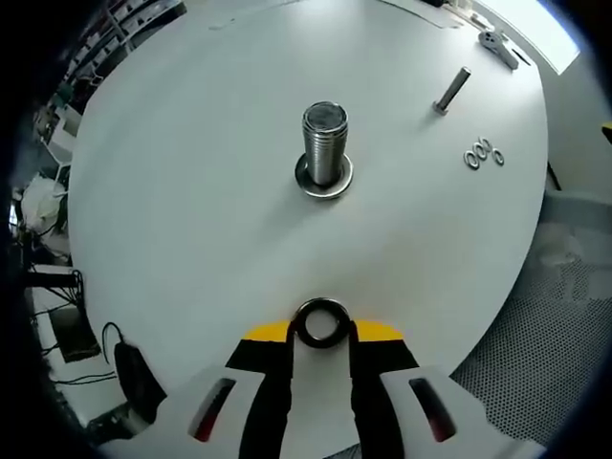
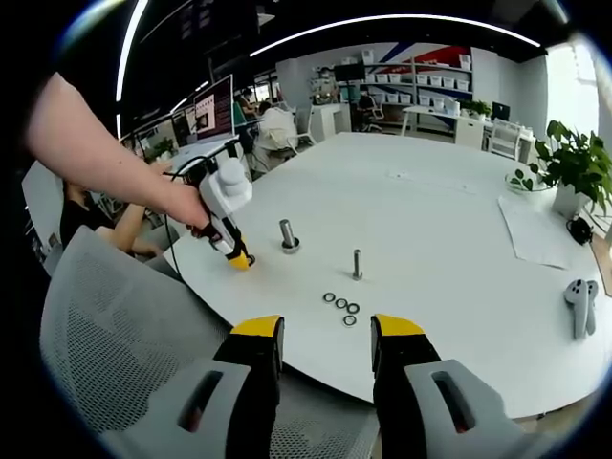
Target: Place the washer onto the threaded stud by aligning its center hole with the stud, sliding it down to the base, and recovering from edge contact or off-axis alignment until the washer reaches the visible bottom stop.
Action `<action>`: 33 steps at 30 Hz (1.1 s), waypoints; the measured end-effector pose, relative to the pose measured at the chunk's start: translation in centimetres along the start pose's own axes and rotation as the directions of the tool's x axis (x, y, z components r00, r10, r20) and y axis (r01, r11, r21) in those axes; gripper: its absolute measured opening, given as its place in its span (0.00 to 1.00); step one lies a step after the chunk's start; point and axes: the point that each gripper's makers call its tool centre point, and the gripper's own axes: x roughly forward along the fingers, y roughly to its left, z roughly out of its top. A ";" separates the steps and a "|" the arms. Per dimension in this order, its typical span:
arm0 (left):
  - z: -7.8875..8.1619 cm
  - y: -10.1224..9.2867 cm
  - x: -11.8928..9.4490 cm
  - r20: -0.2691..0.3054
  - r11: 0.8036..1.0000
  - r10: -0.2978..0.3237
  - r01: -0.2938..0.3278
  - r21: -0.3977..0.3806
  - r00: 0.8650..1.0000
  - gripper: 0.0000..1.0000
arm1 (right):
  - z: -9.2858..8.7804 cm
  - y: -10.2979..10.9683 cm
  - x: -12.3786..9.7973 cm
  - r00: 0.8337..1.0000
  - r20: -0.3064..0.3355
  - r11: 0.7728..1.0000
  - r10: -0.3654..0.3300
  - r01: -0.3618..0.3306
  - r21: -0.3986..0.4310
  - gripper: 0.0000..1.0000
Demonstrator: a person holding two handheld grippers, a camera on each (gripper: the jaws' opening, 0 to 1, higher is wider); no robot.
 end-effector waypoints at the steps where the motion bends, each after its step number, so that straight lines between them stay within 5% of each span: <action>1: 0.0 0.0 0.0 0.004 1.000 -0.001 0.001 0.004 1.000 0.20 | 0.1 0.1 -0.1 1.000 0.000 1.000 0.001 -0.001 0.001 0.39; 18: -0.6 0.5 -0.2 0.031 0.999 -0.021 0.020 0.034 0.999 0.19 | -0.1 0.1 0.1 1.000 -0.003 1.000 0.005 -0.005 0.000 0.39; 28: 1.6 1.2 -2.6 0.096 0.998 -0.018 0.012 0.054 0.995 0.19 | -0.1 0.1 0.3 1.000 -0.004 1.000 0.010 -0.010 -0.002 0.38; 33: 4.2 1.7 -4.2 0.149 0.997 -0.020 0.009 0.075 0.989 0.19 | -0.1 0.1 0.1 1.000 -0.004 1.000 0.010 -0.010 0.000 0.38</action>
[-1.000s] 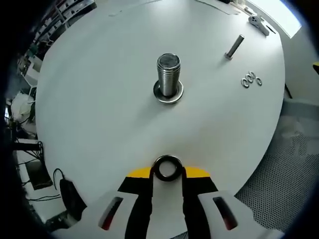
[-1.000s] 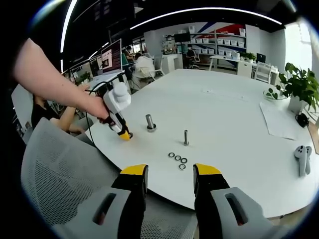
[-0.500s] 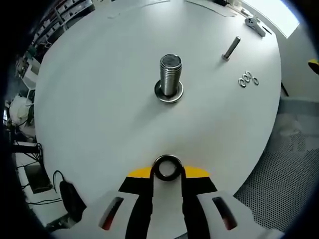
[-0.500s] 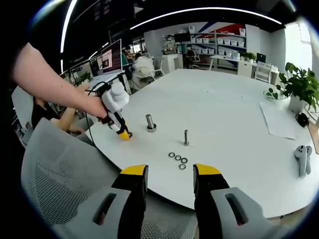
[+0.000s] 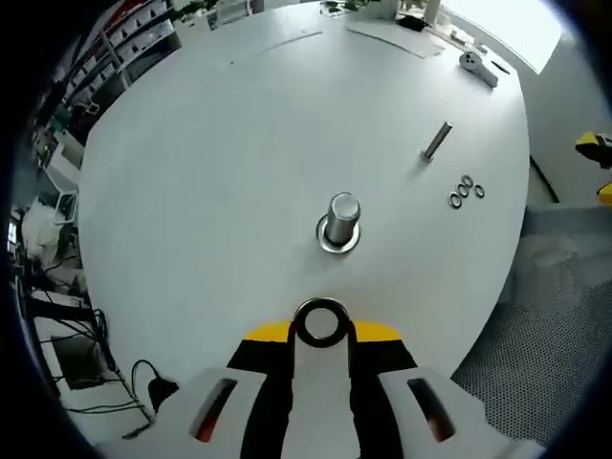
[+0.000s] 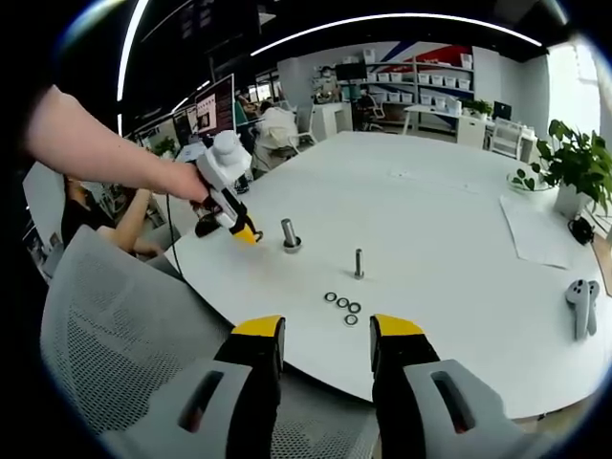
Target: Place the washer onto the threaded stud by aligning its center hole with the stud, sliding it down to the base, and recovering from edge contact or off-axis alignment until the washer reaches the visible bottom stop.
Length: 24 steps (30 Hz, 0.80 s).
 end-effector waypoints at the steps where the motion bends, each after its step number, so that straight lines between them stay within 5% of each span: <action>1: 0.4 0.1 -0.2 0.007 1.000 -0.001 0.001 0.007 1.000 0.19 | 0.0 0.0 0.0 1.000 0.000 1.000 0.000 0.000 -0.001 0.38; 13: 5.1 -1.0 -2.1 0.070 0.996 -0.003 -0.004 0.090 0.998 0.19 | 0.1 0.0 0.0 1.000 0.005 1.000 0.001 -0.001 0.004 0.38; 24: 6.4 -1.4 -1.1 0.044 0.991 -0.018 0.012 0.134 0.999 0.19 | 0.2 -0.1 -0.1 1.000 0.011 1.000 -0.004 0.003 0.008 0.38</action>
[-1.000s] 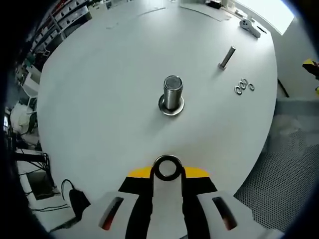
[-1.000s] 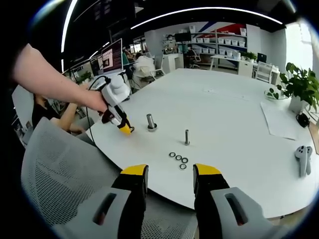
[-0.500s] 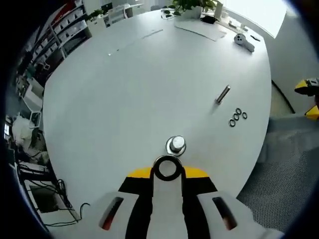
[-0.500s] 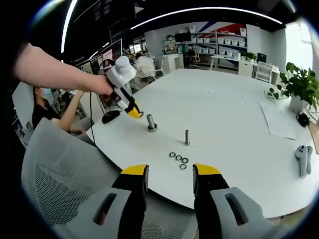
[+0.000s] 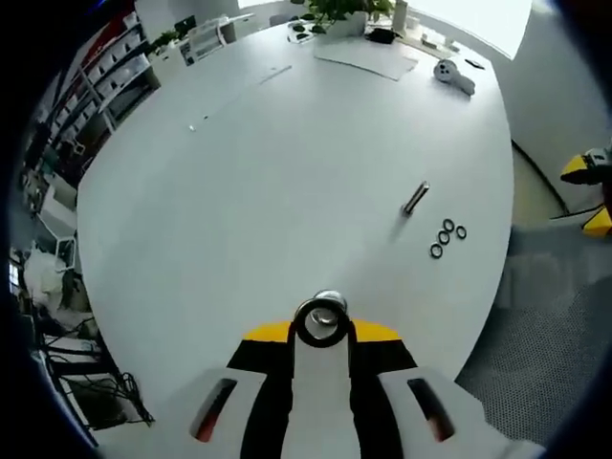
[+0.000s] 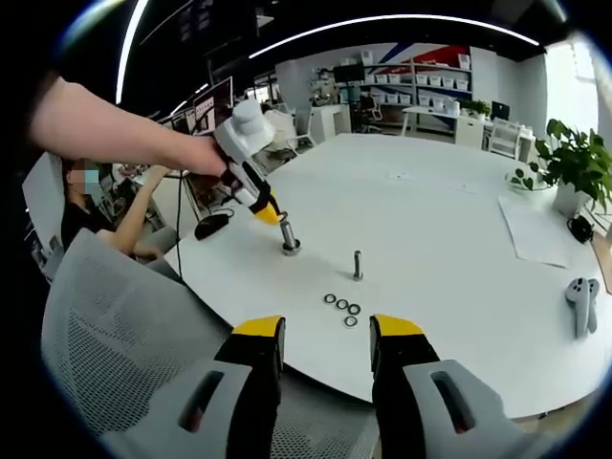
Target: Place the washer onto the threaded stud by aligning its center hole with the stud, sliding it down to the base, and recovering from edge contact or off-axis alignment until the washer reaches the visible bottom stop.
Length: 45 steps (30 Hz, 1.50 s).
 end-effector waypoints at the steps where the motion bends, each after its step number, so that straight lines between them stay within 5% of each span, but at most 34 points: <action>1: 0.0 -0.2 0.0 -0.003 1.000 -0.001 0.001 0.005 1.000 0.19 | 0.0 0.0 0.0 1.000 0.000 1.000 -0.001 0.001 0.001 0.38; 29: -1.0 -0.2 4.4 -0.099 0.994 -0.008 0.019 0.111 0.995 0.19 | -0.3 -0.3 0.1 1.000 -0.015 1.000 -0.011 0.011 -0.001 0.38; 37: -1.3 -0.5 5.4 -0.096 0.980 0.018 0.001 0.197 0.995 0.19 | -0.5 -0.3 0.0 0.999 -0.031 1.000 -0.017 0.017 -0.005 0.37; 45: -0.7 -0.9 5.6 -0.043 0.985 0.016 -0.008 0.171 0.999 0.20 | -0.7 -0.4 0.1 0.999 -0.037 1.000 -0.015 0.015 -0.010 0.37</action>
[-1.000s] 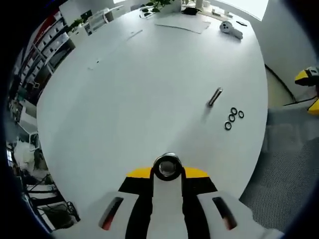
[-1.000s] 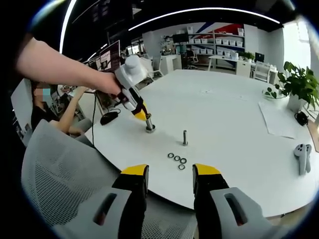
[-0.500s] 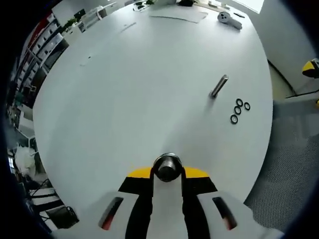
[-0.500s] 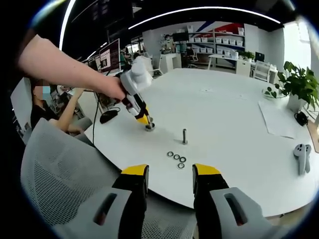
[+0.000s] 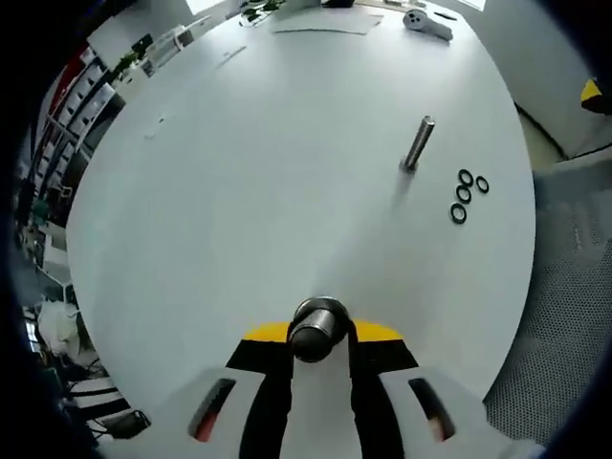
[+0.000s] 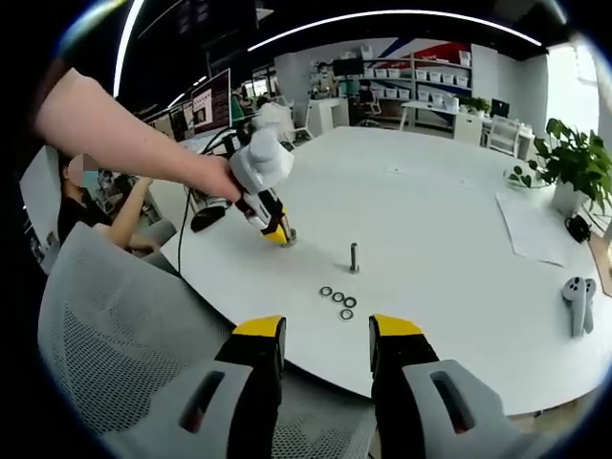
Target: Place the washer onto the threaded stud by aligning its center hole with the stud, sliding it down to the base, and recovering from edge contact or off-axis alignment until the washer reaches the visible bottom stop.
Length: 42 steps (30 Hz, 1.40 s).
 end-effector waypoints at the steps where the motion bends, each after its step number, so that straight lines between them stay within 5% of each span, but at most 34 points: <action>1: 0.0 0.1 0.1 0.006 1.000 0.006 -0.005 -0.019 1.000 0.21 | 0.0 0.1 0.0 1.000 -0.001 1.000 0.001 -0.001 -0.002 0.37; 9: 0.0 0.0 -0.2 0.055 0.999 0.035 -0.035 0.001 0.998 0.23 | -0.2 0.2 0.0 1.000 -0.014 1.000 0.009 -0.009 -0.011 0.37; 14: 0.4 -0.1 -0.8 0.123 0.996 0.056 -0.046 -0.081 0.991 0.24 | -0.4 0.4 0.1 1.000 -0.023 1.000 0.019 -0.020 -0.014 0.37; 22: -1.4 -2.2 -4.2 0.163 0.987 0.088 -0.064 -0.148 0.983 0.26 | -0.5 0.7 0.4 0.999 -0.025 0.999 0.038 -0.038 -0.022 0.37; 26: -1.5 -2.3 -6.2 0.226 0.971 0.110 -0.056 -0.233 0.968 0.27 | -0.4 1.0 0.4 0.998 -0.024 0.998 0.050 -0.051 -0.029 0.37; 32: -1.9 -3.2 -8.2 0.284 0.966 0.132 -0.059 -0.252 0.950 0.28 | -0.2 1.2 0.1 0.998 -0.017 0.998 0.057 -0.057 -0.026 0.37; 42: -2.5 -4.8 -13.1 0.422 0.936 0.192 -0.036 -0.351 0.886 0.29 | -0.3 1.7 0.4 0.996 -0.030 0.996 0.080 -0.081 -0.043 0.37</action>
